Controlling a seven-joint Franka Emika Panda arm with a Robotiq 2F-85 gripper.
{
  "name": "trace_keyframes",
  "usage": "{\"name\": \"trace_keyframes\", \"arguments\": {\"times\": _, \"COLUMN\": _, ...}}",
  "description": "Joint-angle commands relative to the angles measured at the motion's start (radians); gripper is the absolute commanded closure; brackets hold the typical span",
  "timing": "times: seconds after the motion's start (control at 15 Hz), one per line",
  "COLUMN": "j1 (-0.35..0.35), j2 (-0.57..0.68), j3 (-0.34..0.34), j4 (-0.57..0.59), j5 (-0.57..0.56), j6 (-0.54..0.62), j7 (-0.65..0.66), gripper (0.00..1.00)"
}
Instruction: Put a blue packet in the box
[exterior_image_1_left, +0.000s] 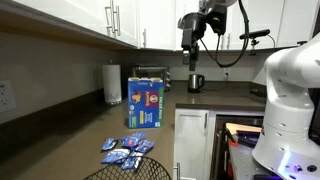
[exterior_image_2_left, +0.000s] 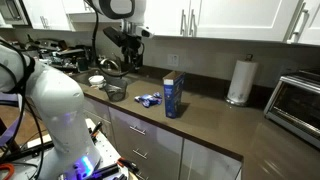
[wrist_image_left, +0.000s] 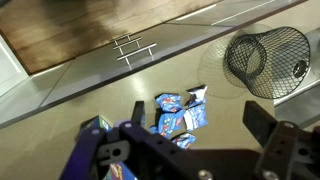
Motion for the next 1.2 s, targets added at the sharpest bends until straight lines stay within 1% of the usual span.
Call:
{"name": "trace_keyframes", "arguments": {"times": 0.0, "j1": -0.021, "j2": 0.002, "j3": 0.016, "j4": 0.003, "j5": 0.012, "j6": -0.006, "j7": -0.012, "gripper": 0.0}}
{"name": "trace_keyframes", "arguments": {"times": 0.33, "j1": -0.021, "j2": 0.002, "j3": 0.016, "j4": 0.003, "j5": 0.012, "j6": -0.006, "j7": -0.012, "gripper": 0.0}}
{"name": "trace_keyframes", "arguments": {"times": 0.53, "j1": 0.007, "j2": 0.12, "j3": 0.055, "j4": 0.02, "j5": 0.017, "j6": 0.081, "j7": -0.018, "gripper": 0.0}}
{"name": "trace_keyframes", "arguments": {"times": 0.73, "j1": 0.031, "j2": 0.251, "j3": 0.126, "j4": 0.049, "j5": -0.006, "j6": 0.187, "j7": 0.003, "gripper": 0.0}}
{"name": "trace_keyframes", "arguments": {"times": 0.93, "j1": 0.047, "j2": 0.386, "j3": 0.18, "j4": 0.092, "j5": -0.035, "j6": 0.264, "j7": 0.016, "gripper": 0.0}}
{"name": "trace_keyframes", "arguments": {"times": 1.13, "j1": 0.03, "j2": 0.539, "j3": 0.237, "j4": 0.149, "j5": -0.125, "j6": 0.353, "j7": 0.067, "gripper": 0.0}}
